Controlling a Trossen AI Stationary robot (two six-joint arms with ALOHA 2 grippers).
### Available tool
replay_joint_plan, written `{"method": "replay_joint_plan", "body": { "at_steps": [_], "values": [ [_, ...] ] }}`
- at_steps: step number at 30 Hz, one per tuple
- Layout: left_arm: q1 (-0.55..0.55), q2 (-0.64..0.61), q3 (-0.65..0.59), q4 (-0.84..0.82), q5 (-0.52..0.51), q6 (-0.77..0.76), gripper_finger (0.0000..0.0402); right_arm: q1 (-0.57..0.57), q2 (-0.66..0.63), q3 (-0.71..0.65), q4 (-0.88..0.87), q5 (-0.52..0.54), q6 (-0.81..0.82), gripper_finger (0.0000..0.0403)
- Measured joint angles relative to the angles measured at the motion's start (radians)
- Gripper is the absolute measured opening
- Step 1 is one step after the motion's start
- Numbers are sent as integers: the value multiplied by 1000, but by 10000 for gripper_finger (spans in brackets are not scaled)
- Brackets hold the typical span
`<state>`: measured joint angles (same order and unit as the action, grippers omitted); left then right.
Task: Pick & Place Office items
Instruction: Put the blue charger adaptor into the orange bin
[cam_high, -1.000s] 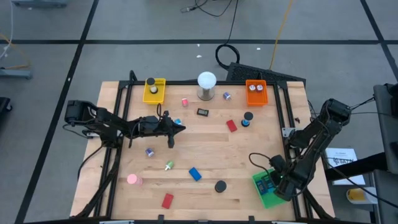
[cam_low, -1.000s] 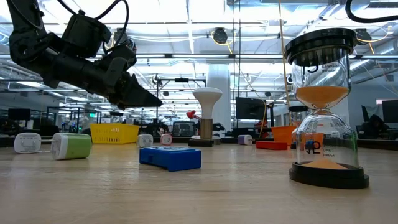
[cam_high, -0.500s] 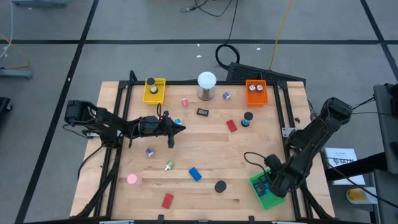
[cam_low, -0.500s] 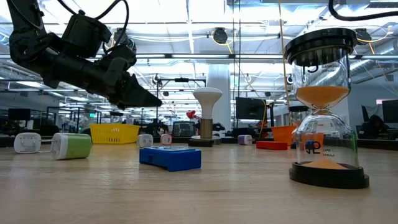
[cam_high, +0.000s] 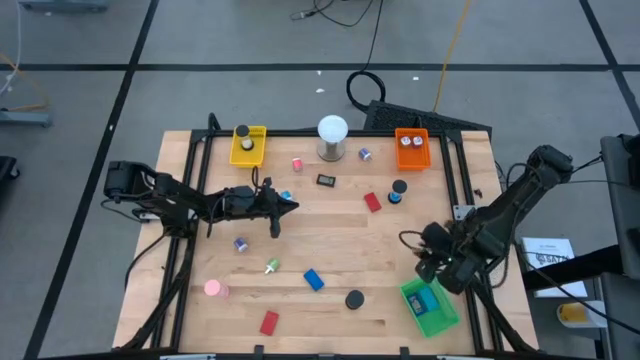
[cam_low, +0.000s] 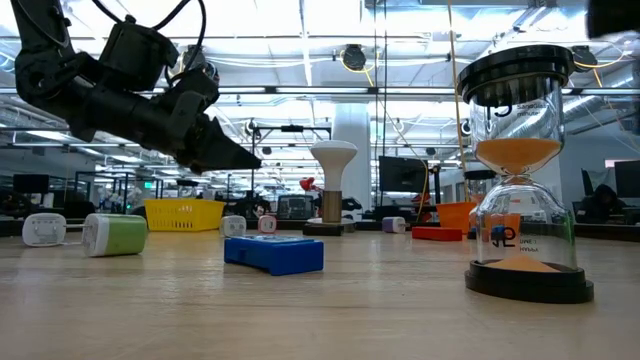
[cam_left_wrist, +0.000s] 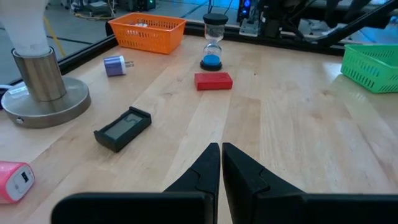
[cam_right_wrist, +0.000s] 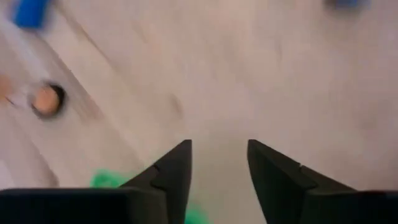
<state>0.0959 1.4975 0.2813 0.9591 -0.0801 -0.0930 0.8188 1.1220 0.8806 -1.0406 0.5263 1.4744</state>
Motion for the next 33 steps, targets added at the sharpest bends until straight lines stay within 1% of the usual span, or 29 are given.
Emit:
{"method": "replay_joint_plan", "body": {
  "at_steps": [2, 4, 5, 7, 9, 10, 13, 15, 17, 19, 23, 28, 30, 33],
  "values": [
    [0, 0, 5, 0, 3, -16, 21, -17, -1, 0, 61, 140, -159, 110],
    [0, 0, 10, -1, 9, -16, 21, -36, 1, -14, 173, 261, -335, 83],
    [0, 0, 15, -3, 9, -15, 21, -50, 1, -31, 254, 302, -435, 69],
    [0, 0, 22, -16, 9, -15, 21, -87, 2, -85, 468, 335, -653, 43],
    [-5, 0, 24, -19, 9, -8, 21, -132, 2, -155, 737, 324, -883, 17],
    [-10, 0, 24, -19, 9, 4, 21, -157, 2, -193, 873, 300, -993, 9],
    [-32, 0, 24, -20, 1, 33, 21, -242, 3, -307, 1279, 173, -1277, 8],
    [-46, 0, 24, -19, -9, 42, 21, -300, 3, -371, 1504, 98, -1410, 13],
    [-57, 0, 24, -20, -15, 41, 21, -356, 2, -413, 1657, 53, -1510, 14],
    [-67, 0, 24, -20, -18, 38, 21, -414, 2, -430, 1745, 13, -1585, 13],
    [-81, 0, 24, -20, -51, 36, 21, -529, 2, -410, 1791, -56, -1680, 3],
    [-93, 0, 26, -24, -83, 17, 5, -629, 2, -350, 1796, -64, -1764, 3],
    [-93, 0, 45, -70, -85, 11, 6, -651, -2, -335, 1796, -65, -1798, 3],
    [-86, 0, 97, -221, -86, 11, 4, -667, -4, -332, 1797, -67, -1816, 3]
  ]
}}
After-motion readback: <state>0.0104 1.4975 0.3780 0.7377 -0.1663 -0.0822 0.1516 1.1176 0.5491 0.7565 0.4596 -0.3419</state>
